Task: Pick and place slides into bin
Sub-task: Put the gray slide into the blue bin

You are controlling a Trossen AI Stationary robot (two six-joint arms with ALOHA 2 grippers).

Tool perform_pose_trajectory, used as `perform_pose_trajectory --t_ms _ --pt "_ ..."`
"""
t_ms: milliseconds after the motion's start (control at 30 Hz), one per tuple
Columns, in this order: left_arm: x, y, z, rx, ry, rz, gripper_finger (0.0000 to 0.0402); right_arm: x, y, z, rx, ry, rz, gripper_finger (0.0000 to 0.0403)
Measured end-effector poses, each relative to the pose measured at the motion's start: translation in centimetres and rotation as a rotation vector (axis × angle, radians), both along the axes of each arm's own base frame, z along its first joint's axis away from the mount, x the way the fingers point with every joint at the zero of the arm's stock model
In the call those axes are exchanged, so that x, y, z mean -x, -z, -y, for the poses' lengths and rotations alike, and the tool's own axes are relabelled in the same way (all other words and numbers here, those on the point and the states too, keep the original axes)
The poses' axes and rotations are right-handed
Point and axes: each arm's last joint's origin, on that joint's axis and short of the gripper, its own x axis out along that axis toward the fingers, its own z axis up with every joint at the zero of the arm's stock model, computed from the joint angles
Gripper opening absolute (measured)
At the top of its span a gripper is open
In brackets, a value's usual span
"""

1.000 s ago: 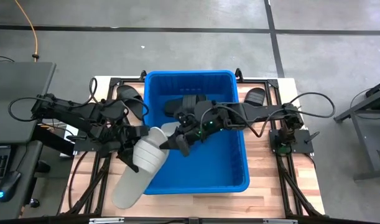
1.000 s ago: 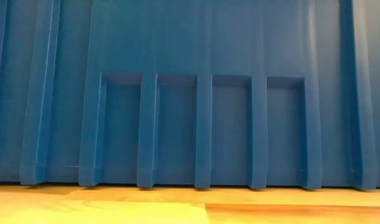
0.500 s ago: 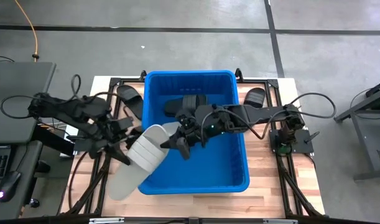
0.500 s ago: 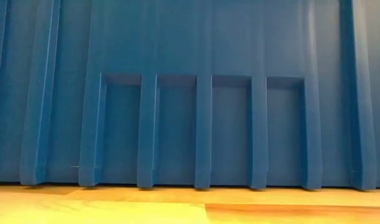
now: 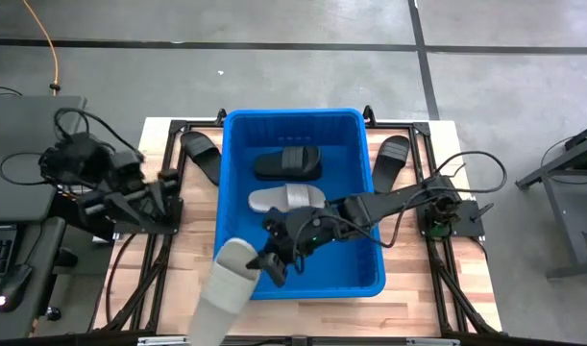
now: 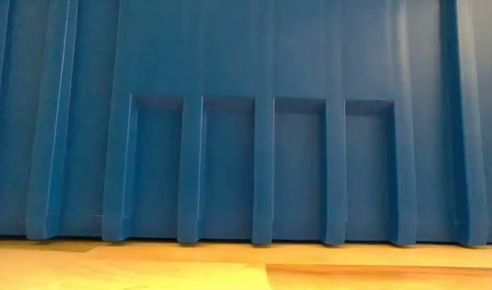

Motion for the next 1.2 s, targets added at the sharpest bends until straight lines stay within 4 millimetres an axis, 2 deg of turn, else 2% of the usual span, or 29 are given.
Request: perform_pose_trajectory --t_ms 67,200,300,467,567,633,833,1000,1100,1200 --pt "0.9 0.2 -0.3 0.018 -0.036 0.029 0.0193 0.0 0.2 0.8 0.034 0.033 -0.025 0.0" --pt "1.5 1.2 -0.6 0.043 -0.1 0.026 0.0193 -0.2 1.6 2.2 0.087 0.08 -0.123 0.0" --pt "2.0 1.2 -0.7 0.057 -0.112 0.044 0.0193 -1.0 2.5 2.7 0.044 0.063 -0.064 0.0" --pt "1.8 1.3 -0.7 0.049 -0.114 0.032 0.0193 -2.7 2.4 1.8 -0.144 -0.054 0.393 0.0" --pt "1.9 1.3 -0.7 0.05 -0.115 0.038 0.0193 -2.0 2.3 1.7 -0.23 -0.056 0.73 0.0" --pt "1.8 1.3 -0.7 0.049 -0.114 0.033 0.0193 -1.3 3.1 2.0 -0.273 -0.008 0.794 0.0" --pt "1.9 1.3 -0.7 0.052 -0.123 0.034 0.0193 0.3 6.6 3.2 -0.256 0.195 0.649 0.0" --pt "1.8 1.3 -0.7 0.052 -0.146 0.031 0.0193 2.8 6.9 5.7 -0.365 0.458 0.529 0.0" --pt "1.7 1.3 -0.7 0.058 -0.149 0.026 0.0193 3.9 7.0 6.6 -0.36 0.601 0.426 0.0" --pt "1.7 1.3 -0.8 0.068 -0.172 0.023 0.0193 5.3 6.2 7.0 -0.35 0.761 0.31 0.0"
